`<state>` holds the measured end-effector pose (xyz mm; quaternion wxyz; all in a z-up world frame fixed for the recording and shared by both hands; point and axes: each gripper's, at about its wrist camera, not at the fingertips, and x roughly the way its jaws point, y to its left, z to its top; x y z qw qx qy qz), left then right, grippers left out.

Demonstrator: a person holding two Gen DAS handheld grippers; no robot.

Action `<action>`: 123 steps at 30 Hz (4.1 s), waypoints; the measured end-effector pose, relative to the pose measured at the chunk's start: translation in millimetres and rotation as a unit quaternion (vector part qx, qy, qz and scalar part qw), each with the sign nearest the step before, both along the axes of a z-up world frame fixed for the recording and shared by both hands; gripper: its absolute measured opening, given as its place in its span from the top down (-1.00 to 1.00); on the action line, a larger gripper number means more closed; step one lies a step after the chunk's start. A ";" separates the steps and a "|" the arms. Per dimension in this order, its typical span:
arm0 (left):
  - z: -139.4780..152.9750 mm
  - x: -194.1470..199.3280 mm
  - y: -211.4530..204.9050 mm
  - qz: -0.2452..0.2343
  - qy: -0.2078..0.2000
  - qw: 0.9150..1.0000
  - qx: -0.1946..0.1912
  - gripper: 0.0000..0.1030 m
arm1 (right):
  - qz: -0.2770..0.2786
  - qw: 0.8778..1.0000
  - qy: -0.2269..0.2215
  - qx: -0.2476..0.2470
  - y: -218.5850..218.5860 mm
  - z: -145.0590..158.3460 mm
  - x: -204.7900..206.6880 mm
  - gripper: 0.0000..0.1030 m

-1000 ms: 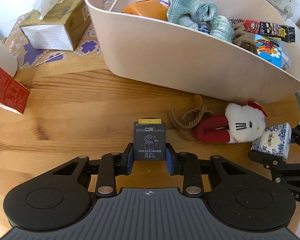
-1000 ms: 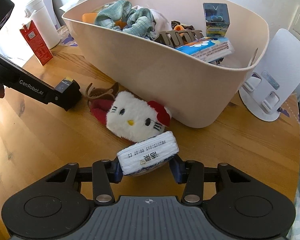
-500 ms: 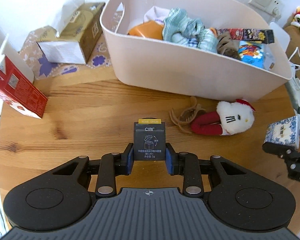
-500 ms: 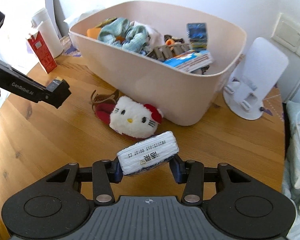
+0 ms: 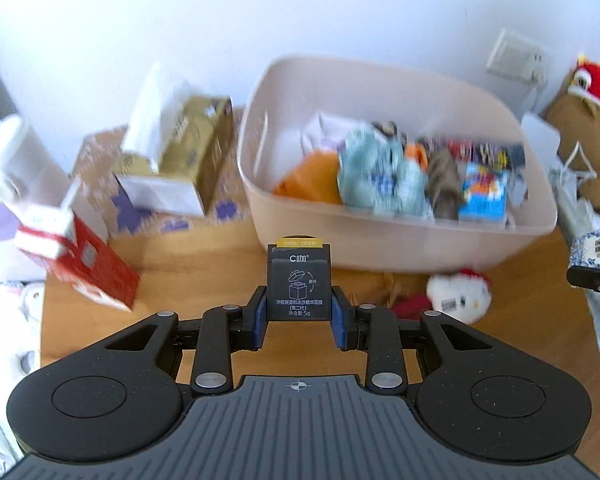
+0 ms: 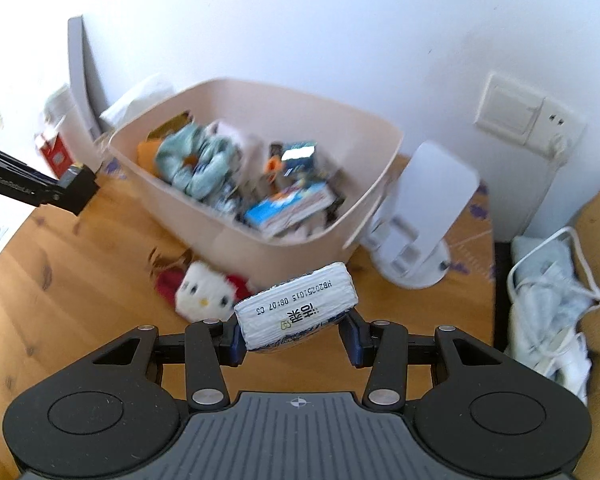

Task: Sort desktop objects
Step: 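Lift the black box and white packet over the basket and release both, then grasp the tan claw clip with the left tool while the right grasps the Hello Kitty plush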

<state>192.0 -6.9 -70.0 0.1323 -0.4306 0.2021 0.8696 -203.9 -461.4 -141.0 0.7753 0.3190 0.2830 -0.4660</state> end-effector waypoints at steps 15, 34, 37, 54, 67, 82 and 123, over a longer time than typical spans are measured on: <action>60.6 -28.8 44.7 -0.038 0.078 0.996 0.020 0.38 | -0.044 0.995 -0.004 -0.085 -52.2 53.5 -12.2 0.15; 15.0 -76.7 94.2 -0.014 0.030 0.999 0.009 0.38 | -0.022 0.997 -0.009 -0.080 -120.7 60.2 57.8 0.15; 3.6 -82.5 95.8 -0.012 0.010 1.000 0.001 0.38 | -0.017 0.998 0.002 -0.064 -126.5 52.7 67.1 0.15; -11.0 -90.4 93.4 -0.008 0.002 1.000 -0.027 -0.34 | -0.020 0.999 0.006 -0.032 -123.8 37.2 63.0 -0.45; 5.1 -66.2 64.5 -0.016 0.019 1.000 -0.003 -0.50 | -0.074 0.994 -0.011 -0.085 -89.1 49.6 35.4 -0.97; -27.5 -28.3 40.2 -0.064 -0.020 0.997 -0.042 -0.50 | -0.106 0.994 -0.025 -0.020 -39.8 -0.1 41.4 -1.00; -126.5 -46.6 63.2 -0.090 -0.097 0.989 -0.062 -0.50 | -0.111 0.985 0.015 0.130 -59.0 -95.2 79.6 -0.81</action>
